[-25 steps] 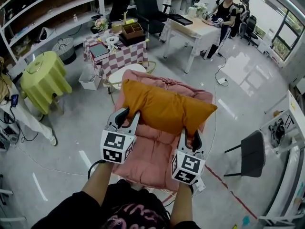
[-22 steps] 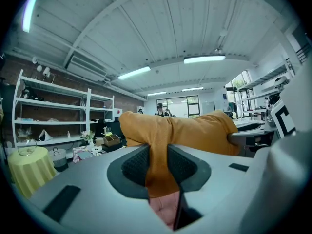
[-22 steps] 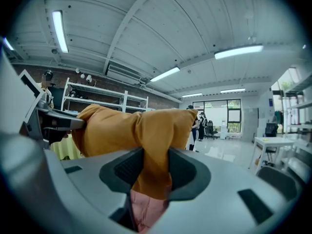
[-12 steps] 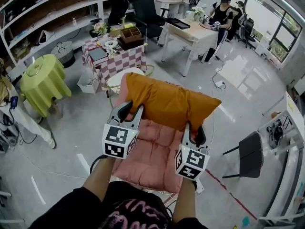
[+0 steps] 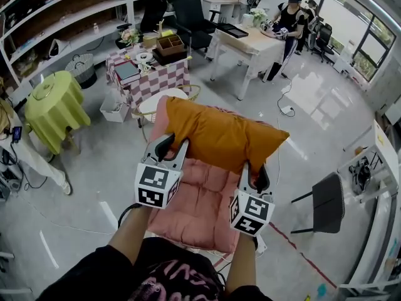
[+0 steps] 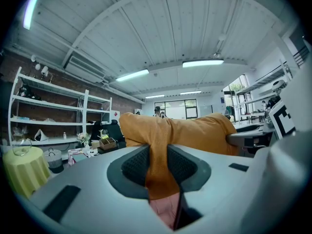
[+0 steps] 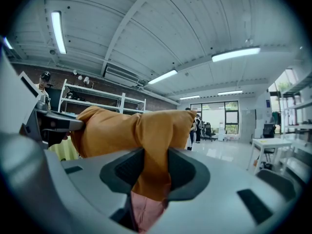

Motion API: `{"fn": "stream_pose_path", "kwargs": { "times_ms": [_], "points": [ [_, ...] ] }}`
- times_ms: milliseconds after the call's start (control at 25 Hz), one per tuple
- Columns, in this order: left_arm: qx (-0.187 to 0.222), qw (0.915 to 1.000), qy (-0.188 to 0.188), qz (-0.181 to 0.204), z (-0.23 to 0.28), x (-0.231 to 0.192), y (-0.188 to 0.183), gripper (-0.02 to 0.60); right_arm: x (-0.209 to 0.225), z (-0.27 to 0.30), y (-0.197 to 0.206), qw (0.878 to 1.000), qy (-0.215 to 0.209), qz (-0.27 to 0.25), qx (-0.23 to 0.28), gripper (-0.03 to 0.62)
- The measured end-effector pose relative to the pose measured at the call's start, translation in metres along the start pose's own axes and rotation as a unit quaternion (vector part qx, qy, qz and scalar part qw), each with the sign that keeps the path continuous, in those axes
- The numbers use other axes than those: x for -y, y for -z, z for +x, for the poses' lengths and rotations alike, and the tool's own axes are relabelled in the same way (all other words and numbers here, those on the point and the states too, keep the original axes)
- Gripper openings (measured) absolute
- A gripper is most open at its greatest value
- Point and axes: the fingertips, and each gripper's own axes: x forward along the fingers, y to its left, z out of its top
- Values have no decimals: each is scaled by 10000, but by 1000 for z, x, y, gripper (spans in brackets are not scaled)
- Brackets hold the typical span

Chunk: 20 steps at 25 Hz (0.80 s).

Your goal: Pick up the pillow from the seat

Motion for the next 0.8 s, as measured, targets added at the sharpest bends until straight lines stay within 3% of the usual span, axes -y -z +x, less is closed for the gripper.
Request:
{"fn": "stream_pose_path", "kwargs": {
  "times_ms": [800],
  "points": [
    [-59,10000,0,-7,-10,-9,4,112,-11,-5,0,10000,7,3,36,163]
  ]
}}
